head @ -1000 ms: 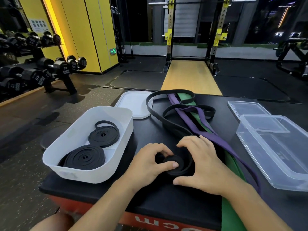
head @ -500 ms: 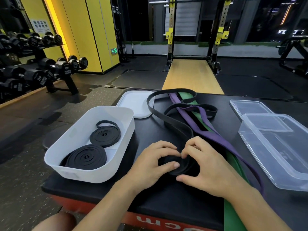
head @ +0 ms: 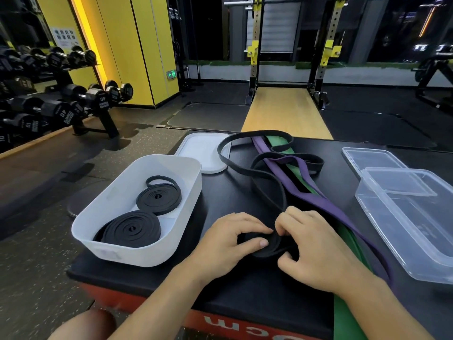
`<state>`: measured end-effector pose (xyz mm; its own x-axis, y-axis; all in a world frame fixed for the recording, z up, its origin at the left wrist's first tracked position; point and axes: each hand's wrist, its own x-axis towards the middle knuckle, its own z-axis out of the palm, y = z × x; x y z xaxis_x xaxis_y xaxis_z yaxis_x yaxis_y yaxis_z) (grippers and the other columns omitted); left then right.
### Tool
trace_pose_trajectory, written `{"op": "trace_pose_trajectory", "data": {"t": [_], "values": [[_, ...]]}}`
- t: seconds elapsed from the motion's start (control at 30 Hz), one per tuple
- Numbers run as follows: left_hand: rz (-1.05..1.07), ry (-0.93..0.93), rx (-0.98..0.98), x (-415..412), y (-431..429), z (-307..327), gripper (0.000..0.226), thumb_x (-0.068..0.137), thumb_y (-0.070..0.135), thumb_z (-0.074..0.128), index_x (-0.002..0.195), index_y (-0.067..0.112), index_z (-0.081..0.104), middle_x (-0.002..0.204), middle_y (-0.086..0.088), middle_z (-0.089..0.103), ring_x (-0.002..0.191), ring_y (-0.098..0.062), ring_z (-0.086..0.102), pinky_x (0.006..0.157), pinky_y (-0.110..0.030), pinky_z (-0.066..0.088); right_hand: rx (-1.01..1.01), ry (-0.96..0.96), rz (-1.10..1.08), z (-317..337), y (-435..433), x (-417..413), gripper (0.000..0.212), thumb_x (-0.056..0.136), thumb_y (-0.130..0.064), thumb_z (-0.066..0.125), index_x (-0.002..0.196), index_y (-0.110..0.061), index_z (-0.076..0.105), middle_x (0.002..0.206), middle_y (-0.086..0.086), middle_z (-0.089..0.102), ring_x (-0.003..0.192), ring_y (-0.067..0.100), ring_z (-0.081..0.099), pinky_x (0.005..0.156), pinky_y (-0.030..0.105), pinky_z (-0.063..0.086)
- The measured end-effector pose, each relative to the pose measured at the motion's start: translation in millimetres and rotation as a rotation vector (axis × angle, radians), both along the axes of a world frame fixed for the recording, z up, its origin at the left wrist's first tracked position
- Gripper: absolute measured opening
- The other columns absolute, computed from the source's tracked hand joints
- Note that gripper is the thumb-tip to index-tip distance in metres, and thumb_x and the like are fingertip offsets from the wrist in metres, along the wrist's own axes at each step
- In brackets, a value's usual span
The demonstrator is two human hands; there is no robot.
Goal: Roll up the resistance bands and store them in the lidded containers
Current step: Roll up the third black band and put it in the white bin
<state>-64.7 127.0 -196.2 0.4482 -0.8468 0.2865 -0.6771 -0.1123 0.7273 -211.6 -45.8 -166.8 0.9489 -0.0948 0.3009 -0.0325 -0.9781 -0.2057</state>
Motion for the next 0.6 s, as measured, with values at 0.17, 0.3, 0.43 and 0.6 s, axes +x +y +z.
{"op": "trace_pose_trajectory", "data": {"t": [0.17,0.3,0.43,0.6], "values": [[0.017,0.018,0.007,1.0,0.2,-2.8,0.023,0.096,0.034,0.073,0.118,0.038,0.076,0.118,0.023,0.069,0.119,-0.006,0.062,0.107,-0.036,0.047,-0.02,0.0,-0.088,-3.5,-1.7,1.0,0.025,0.07,-0.039,0.058,0.089,-0.037,0.042,0.081,-0.017,0.039,0.074,0.012,0.045,0.088,0.029,0.037],[0.032,0.025,0.009,1.8,0.6,-3.4,0.023,0.095,0.034,0.074,0.117,0.039,0.076,0.117,0.024,0.069,0.119,-0.004,0.061,0.107,-0.034,0.046,-0.042,-0.036,-0.126,-6.7,-2.5,1.5,0.013,0.07,-0.041,0.056,0.081,-0.034,0.051,0.079,-0.014,0.041,0.08,0.012,0.042,0.092,0.03,0.034],[0.04,0.008,0.011,1.1,0.6,-3.2,0.023,0.096,0.034,0.073,0.118,0.038,0.077,0.116,0.026,0.069,0.119,-0.002,0.061,0.106,-0.032,0.046,-0.139,-0.066,-0.125,-5.4,-3.5,2.5,0.014,0.071,-0.041,0.057,0.076,-0.033,0.068,0.076,-0.014,0.049,0.076,0.012,0.051,0.105,0.04,0.038],[0.038,-0.079,0.041,-1.4,-0.6,-3.2,0.026,0.098,0.042,0.068,0.122,0.038,0.075,0.12,0.027,0.066,0.12,-0.001,0.058,0.106,-0.029,0.045,-0.209,-0.03,-0.119,-7.8,-0.6,1.5,0.02,0.08,-0.038,0.052,0.073,-0.032,0.07,0.08,-0.014,0.051,0.072,0.012,0.054,0.103,0.041,0.044]]}}
